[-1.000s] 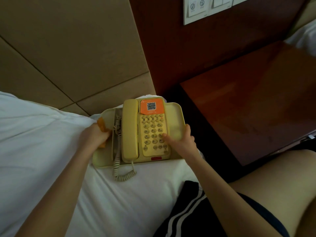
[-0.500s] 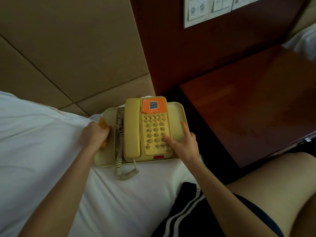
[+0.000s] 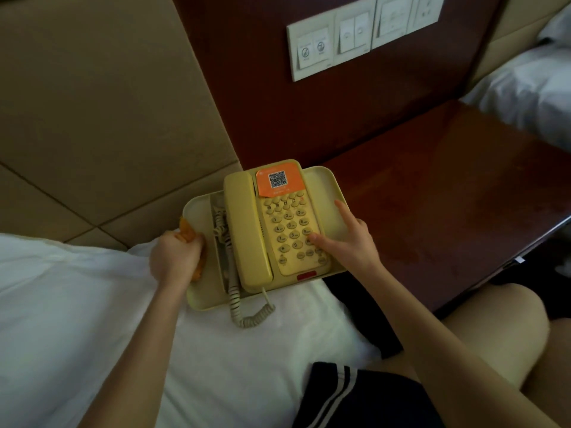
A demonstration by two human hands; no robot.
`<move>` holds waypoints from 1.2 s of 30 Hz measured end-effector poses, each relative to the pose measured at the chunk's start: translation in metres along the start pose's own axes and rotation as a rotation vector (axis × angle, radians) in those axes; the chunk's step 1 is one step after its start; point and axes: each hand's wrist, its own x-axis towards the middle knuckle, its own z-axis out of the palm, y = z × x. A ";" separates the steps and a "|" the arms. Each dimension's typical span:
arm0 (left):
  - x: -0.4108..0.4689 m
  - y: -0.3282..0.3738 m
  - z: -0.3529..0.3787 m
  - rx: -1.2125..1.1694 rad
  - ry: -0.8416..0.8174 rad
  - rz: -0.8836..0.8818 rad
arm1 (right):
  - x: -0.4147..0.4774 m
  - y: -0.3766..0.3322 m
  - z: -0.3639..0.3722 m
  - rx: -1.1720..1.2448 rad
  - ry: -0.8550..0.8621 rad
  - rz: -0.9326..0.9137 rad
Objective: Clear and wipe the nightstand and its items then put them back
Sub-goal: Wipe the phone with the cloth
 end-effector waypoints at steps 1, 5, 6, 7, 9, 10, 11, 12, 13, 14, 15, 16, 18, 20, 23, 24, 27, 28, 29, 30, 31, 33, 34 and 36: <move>-0.001 0.006 0.005 -0.017 -0.012 -0.006 | 0.005 0.001 -0.007 -0.003 0.004 -0.002; -0.004 0.033 0.025 -0.057 -0.040 -0.002 | 0.030 0.004 -0.040 -0.005 0.004 -0.003; -0.005 0.041 0.031 -0.073 -0.049 -0.002 | 0.038 0.005 -0.049 0.012 -0.002 -0.001; -0.006 0.049 0.037 -0.094 -0.062 -0.002 | 0.045 0.005 -0.059 0.038 -0.010 0.006; -0.007 0.066 0.048 -0.119 -0.083 0.004 | 0.059 0.007 -0.079 0.063 -0.024 0.022; -0.008 0.074 0.054 -0.121 -0.091 0.008 | 0.066 0.008 -0.088 0.062 -0.031 0.028; -0.008 0.082 0.060 -0.120 -0.100 0.010 | 0.073 0.010 -0.096 0.064 -0.036 0.035; -0.008 0.090 0.066 -0.121 -0.107 0.010 | 0.081 0.012 -0.105 0.069 -0.042 0.044; -0.009 0.097 0.072 -0.121 -0.114 0.008 | 0.087 0.014 -0.112 0.075 -0.048 0.055; -0.008 0.105 0.078 -0.122 -0.120 0.004 | 0.094 0.015 -0.118 0.078 -0.052 0.064; -0.008 0.112 0.084 -0.125 -0.127 0.000 | 0.101 0.017 -0.124 0.082 -0.054 0.072; -0.007 0.118 0.090 -0.128 -0.133 -0.005 | 0.108 0.018 -0.129 0.089 -0.054 0.077; -0.005 0.131 0.102 -0.131 -0.146 -0.015 | 0.121 0.020 -0.138 0.103 -0.050 0.081; -0.003 0.142 0.114 -0.133 -0.162 -0.031 | 0.135 0.023 -0.148 0.129 -0.053 0.087; -0.001 0.159 0.130 -0.141 -0.181 -0.049 | 0.154 0.030 -0.161 0.154 -0.061 0.102; -0.001 0.164 0.136 -0.144 -0.188 -0.047 | 0.160 0.032 -0.164 0.157 -0.058 0.109; -0.002 0.176 0.150 -0.135 -0.206 -0.037 | 0.174 0.042 -0.172 0.161 -0.053 0.132; -0.003 0.178 0.152 -0.130 -0.213 -0.038 | 0.177 0.044 -0.174 0.156 -0.057 0.137; -0.004 0.180 0.157 -0.127 -0.223 -0.043 | 0.181 0.048 -0.176 0.151 -0.059 0.144; -0.006 0.182 0.161 -0.123 -0.228 -0.050 | 0.185 0.051 -0.178 0.145 -0.058 0.150; -0.007 0.184 0.164 -0.109 -0.229 -0.056 | 0.188 0.054 -0.180 0.138 -0.057 0.154; -0.010 0.188 0.169 -0.073 -0.217 -0.069 | 0.194 0.059 -0.182 0.121 -0.054 0.161; -0.011 0.189 0.172 -0.064 -0.212 -0.074 | 0.197 0.060 -0.183 0.118 -0.053 0.164; -0.013 0.191 0.176 -0.069 -0.211 -0.079 | 0.202 0.062 -0.185 0.142 -0.058 0.173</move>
